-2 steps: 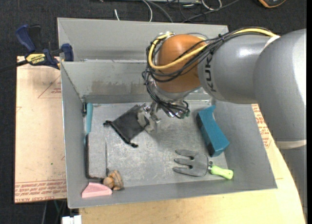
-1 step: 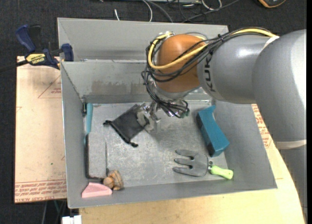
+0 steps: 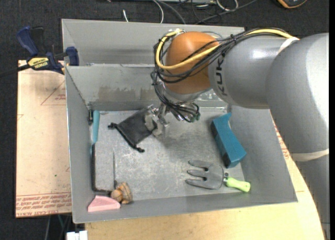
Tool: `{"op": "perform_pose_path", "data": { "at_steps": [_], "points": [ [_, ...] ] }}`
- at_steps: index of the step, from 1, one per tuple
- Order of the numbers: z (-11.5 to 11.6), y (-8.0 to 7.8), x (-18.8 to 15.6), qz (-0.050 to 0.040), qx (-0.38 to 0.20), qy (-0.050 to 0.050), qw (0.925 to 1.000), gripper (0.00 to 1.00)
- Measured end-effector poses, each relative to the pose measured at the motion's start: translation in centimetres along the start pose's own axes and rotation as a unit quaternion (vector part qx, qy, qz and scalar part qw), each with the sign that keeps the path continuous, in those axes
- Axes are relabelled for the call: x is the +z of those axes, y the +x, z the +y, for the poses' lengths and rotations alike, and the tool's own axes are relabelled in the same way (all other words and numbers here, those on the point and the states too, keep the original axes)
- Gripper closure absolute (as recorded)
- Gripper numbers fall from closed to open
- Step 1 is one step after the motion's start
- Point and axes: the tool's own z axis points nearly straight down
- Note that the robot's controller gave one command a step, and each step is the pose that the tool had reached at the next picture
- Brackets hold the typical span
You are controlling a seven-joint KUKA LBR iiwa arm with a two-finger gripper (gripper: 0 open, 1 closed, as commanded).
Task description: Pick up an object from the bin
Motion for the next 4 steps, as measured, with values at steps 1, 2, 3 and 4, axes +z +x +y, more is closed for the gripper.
{"op": "perform_pose_path", "data": {
  "at_steps": [1, 2, 3, 4],
  "points": [
    [-0.2, 0.0, 0.0, -0.0008, -0.009, 0.000, 1.0000, 1.00],
    [-0.2, 0.1, -0.9, 0.0010, -0.007, -0.001, 1.0000, 1.00],
    [-2.0, 1.5, -0.9, -0.0019, -0.049, 0.000, 0.9988, 1.00],
    [-1.7, 0.9, -0.3, -0.0024, -0.050, 0.000, 0.9987, 1.00]
  ]
}}
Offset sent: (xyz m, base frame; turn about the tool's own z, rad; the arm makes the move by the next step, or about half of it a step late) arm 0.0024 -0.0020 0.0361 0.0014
